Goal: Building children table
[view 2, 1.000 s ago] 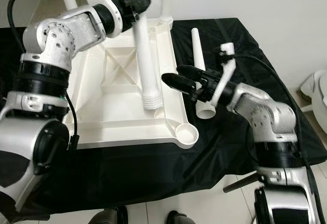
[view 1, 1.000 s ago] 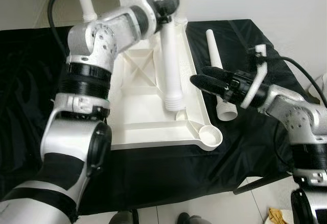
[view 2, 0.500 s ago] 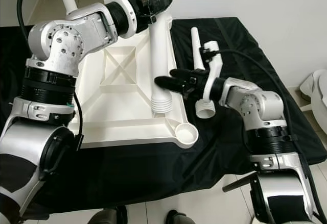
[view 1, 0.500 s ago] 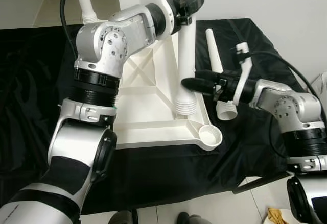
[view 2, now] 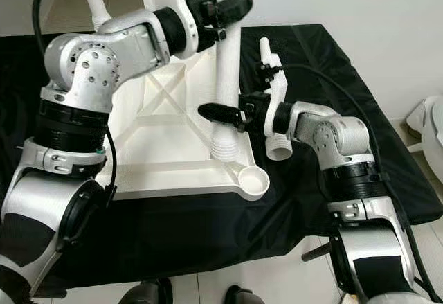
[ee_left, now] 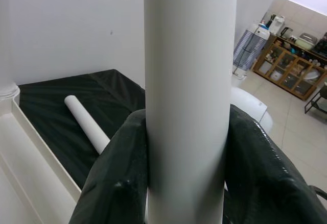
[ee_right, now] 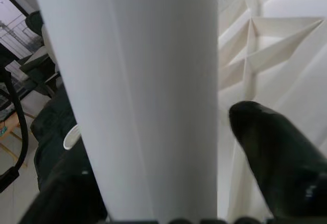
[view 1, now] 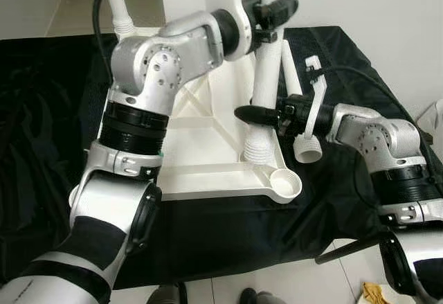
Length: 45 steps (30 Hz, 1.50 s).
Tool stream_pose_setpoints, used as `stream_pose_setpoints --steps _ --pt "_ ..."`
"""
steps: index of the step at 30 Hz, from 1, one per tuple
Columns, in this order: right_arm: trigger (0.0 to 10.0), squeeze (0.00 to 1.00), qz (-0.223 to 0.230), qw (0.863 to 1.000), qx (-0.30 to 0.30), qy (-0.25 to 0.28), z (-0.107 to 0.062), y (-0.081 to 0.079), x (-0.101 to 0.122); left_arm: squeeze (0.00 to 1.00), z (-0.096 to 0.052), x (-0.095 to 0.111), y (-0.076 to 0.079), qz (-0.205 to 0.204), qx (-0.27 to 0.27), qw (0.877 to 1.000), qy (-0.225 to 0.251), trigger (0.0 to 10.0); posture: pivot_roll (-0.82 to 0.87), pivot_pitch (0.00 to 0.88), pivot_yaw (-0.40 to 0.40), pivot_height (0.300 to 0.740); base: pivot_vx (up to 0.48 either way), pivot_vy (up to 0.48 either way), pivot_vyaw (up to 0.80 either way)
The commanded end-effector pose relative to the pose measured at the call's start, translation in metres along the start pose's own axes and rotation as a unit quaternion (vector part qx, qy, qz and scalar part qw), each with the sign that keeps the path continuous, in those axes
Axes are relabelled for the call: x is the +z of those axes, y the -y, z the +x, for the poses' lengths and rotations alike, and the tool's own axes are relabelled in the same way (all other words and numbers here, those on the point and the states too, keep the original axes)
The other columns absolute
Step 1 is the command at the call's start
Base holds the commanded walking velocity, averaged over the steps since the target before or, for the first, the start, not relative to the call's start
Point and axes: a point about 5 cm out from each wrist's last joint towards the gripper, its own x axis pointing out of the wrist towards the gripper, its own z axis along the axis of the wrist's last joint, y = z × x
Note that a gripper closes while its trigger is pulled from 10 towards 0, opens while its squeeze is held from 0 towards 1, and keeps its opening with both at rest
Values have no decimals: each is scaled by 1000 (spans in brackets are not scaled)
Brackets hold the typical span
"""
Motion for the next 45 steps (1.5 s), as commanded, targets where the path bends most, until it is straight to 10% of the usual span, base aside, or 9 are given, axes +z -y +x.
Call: stream_pose_setpoints --steps 1,11,15,19,21,22,41,43,45 --pt "1451 0 1 1000 0 -1 1 2 1 0 -2 2 18 7 -112 994 3 10000 -2 156 -8 740 0 0 0" --pt "0 0 8 1000 3 -25 4 2 -6 0 -3 5 21 13 -116 993 8 10000 0 156 -10 740 0 0 0" --pt "10000 0 -13 999 12 -46 4 -1 -12 0 -2 5 22 15 -116 993 7 10000 -3 157 -10 740 0 0 0" --pt "10000 1000 -20 999 4 -48 4 2 -15 0 -2 5 22 17 -116 993 7 10000 -4 158 -10 740 0 0 0" --pt "10000 1000 -24 998 4 -52 3 2 -15 0 -2 5 22 17 -116 993 7 10000 -5 157 -9 740 0 0 0" --pt "10000 0 -28 998 3 -55 3 2 -16 0 -2 5 23 17 -117 993 7 10000 -5 156 -10 740 0 0 0" --pt "0 0 -25 999 -10 -31 5 6 -12 0 -2 6 23 28 -113 993 7 10000 -2 154 -10 740 0 0 0" --pt "0 0 -26 999 -19 -17 4 9 -11 1000 -2 4 21 27 -109 994 6 10000 -1 151 -9 740 0 0 0" --pt "0 0 -26 999 -19 -17 4 9 -11 1000 -2 4 21 27 -109 994 6 10000 -1 151 -9 740 0 0 0"
